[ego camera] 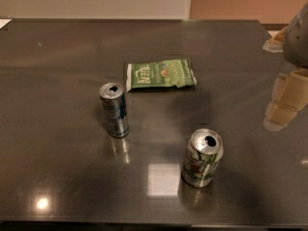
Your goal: Move 7up can near redbull can
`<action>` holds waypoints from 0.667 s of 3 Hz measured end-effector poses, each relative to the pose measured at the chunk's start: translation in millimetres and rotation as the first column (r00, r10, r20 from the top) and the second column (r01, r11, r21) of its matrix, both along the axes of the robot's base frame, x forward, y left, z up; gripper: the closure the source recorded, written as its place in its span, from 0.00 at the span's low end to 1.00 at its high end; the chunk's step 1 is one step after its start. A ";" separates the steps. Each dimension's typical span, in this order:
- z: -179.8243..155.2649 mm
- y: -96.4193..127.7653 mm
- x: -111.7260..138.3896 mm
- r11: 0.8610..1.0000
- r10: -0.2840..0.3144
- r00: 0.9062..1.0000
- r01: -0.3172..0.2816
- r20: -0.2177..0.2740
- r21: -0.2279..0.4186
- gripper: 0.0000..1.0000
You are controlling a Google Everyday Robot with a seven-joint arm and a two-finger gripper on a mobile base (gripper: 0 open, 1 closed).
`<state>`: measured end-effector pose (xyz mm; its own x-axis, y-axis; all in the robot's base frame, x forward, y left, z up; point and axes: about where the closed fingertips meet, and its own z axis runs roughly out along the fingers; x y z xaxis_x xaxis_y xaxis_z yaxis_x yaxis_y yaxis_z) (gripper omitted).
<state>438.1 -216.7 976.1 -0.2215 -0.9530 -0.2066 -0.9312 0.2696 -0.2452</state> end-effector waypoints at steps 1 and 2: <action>0.1 0.0 0.0 1.000 0.000 1.000 0.000 0.000 0.000 0.00; -0.1 10.2 -8.9 0.999 0.039 0.999 -0.039 -0.006 0.016 0.00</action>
Offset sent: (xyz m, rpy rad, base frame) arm -0.0218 0.0218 -0.0062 0.0365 0.0417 0.0923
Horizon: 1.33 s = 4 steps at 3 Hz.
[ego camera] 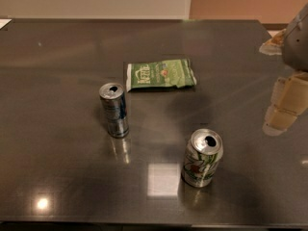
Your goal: Move 7up can near redbull can
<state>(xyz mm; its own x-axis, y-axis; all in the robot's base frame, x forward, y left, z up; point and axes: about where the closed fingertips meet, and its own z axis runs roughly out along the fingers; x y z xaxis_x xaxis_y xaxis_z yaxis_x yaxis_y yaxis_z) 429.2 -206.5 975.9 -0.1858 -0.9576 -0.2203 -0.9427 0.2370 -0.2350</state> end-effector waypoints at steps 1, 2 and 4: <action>-3.7 12.6 -15.6 0.998 0.054 0.999 -0.054 -0.002 0.031 0.00; -11.7 24.2 -33.4 0.991 0.111 0.994 -0.110 -0.008 0.075 0.00; -47.8 65.0 -63.5 0.958 0.215 0.976 -0.205 -0.031 0.199 0.00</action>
Offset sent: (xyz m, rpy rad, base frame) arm -0.0609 0.0383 -0.0269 0.1400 0.0434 0.1921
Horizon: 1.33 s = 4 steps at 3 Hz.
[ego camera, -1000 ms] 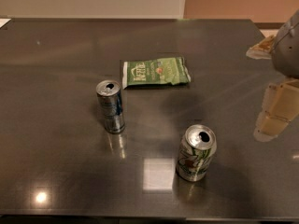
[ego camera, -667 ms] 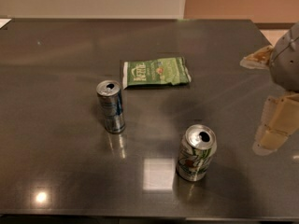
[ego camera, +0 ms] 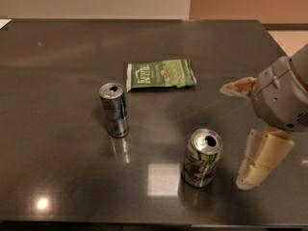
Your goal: Move 7up can near redbull can
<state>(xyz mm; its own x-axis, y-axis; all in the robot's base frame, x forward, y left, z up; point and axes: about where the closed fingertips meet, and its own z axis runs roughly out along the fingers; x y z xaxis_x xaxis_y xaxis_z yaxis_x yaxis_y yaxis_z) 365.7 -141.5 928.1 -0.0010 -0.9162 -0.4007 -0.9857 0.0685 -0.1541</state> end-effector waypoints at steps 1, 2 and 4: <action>-17.0 18.2 -7.4 0.999 0.022 1.000 -0.021 -0.018 0.047 0.00; -26.1 30.2 -12.3 0.996 0.037 0.999 -0.034 -0.033 0.081 0.00; -31.7 42.6 -18.4 0.991 0.057 0.997 -0.049 -0.060 0.124 0.17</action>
Offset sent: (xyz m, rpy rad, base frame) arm -0.0181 0.0419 -0.0377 0.1211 0.0567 0.0485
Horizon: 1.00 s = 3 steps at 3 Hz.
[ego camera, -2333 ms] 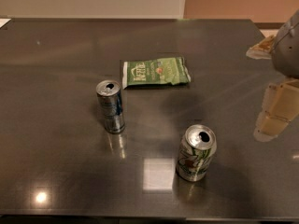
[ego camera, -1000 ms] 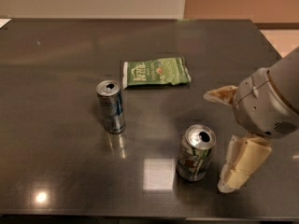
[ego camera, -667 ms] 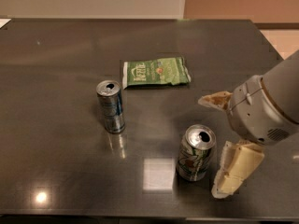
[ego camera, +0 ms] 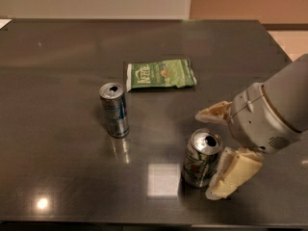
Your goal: Move 7up can near redbull can
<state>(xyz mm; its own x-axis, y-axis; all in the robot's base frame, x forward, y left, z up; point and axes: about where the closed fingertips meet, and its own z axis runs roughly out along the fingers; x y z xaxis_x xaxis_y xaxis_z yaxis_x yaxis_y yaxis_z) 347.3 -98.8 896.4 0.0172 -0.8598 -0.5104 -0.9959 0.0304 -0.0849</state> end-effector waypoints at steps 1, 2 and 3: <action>0.9 1.7 -1.0 1.000 0.000 1.000 0.000 -0.007 0.003 0.41; 7.1 2.7 3.8 1.000 -0.013 1.000 0.013 -0.004 -0.003 0.64; 23.8 12.5 15.1 1.000 -0.029 1.000 0.029 0.011 -0.004 0.87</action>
Offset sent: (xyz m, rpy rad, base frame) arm 0.0105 0.0011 0.0141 -0.0109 0.0052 -0.0359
